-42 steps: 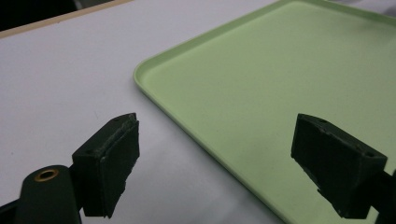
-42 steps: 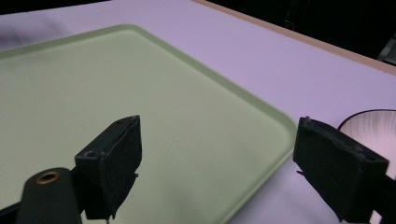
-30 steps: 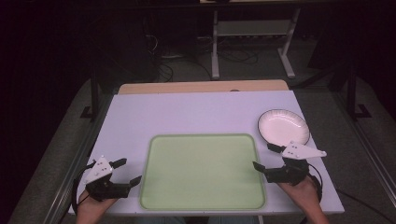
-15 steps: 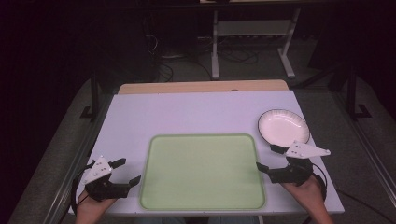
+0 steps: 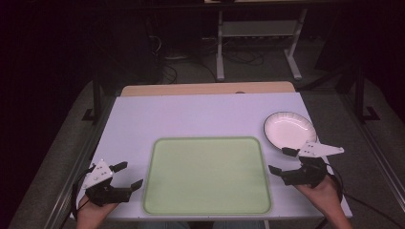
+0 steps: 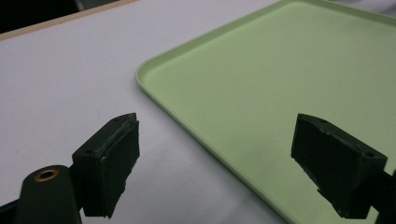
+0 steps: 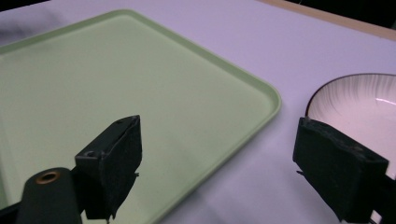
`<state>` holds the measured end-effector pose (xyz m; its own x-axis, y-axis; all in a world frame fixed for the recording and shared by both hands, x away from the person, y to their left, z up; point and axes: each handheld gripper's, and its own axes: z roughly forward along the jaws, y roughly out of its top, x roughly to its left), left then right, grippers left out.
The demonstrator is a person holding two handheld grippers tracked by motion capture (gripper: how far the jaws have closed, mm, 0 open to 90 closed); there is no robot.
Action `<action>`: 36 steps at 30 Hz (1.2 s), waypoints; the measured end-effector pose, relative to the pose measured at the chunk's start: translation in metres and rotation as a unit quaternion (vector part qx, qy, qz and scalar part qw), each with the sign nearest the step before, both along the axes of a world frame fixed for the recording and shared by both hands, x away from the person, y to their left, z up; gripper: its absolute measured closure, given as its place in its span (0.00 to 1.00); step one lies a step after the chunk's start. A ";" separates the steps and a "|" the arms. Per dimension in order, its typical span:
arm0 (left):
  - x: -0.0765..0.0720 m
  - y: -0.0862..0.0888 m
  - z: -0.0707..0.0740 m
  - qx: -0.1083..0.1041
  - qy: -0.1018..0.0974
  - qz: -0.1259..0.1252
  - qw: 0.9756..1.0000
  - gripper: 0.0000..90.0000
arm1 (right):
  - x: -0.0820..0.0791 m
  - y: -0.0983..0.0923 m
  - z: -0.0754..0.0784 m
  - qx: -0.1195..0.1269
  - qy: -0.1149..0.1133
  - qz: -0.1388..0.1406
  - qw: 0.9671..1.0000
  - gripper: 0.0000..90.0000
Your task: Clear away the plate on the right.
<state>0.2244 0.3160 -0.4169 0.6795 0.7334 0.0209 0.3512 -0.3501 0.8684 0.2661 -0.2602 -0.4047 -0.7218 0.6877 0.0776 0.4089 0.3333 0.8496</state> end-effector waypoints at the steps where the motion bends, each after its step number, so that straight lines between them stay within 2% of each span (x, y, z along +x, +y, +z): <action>1: 0.000 0.000 0.000 0.000 0.000 0.001 1.000 0.17 | 0.001 -0.002 0.000 0.001 0.007 0.000 1.000 0.16; 16: 0.000 0.004 0.000 -0.006 0.000 0.007 1.000 0.17 | 0.002 -0.029 0.010 -0.012 0.023 -0.021 0.999 0.17; 22: 0.000 0.004 0.000 -0.008 0.001 0.007 1.000 0.17 | 0.004 -0.043 0.009 -0.015 0.033 -0.029 0.999 0.17; 27: 0.000 0.005 0.000 -0.008 0.001 0.008 1.000 0.17 | 0.007 -0.061 0.007 -0.011 0.041 -0.044 0.998 0.17; 33: 0.001 0.006 -0.001 -0.007 0.002 0.010 1.000 0.17 | 0.013 -0.085 0.002 -0.012 0.065 -0.068 0.995 0.18; 36: 0.001 0.006 -0.001 -0.011 0.003 0.011 1.000 0.17 | 0.014 -0.096 0.002 -0.014 0.064 -0.086 0.994 0.18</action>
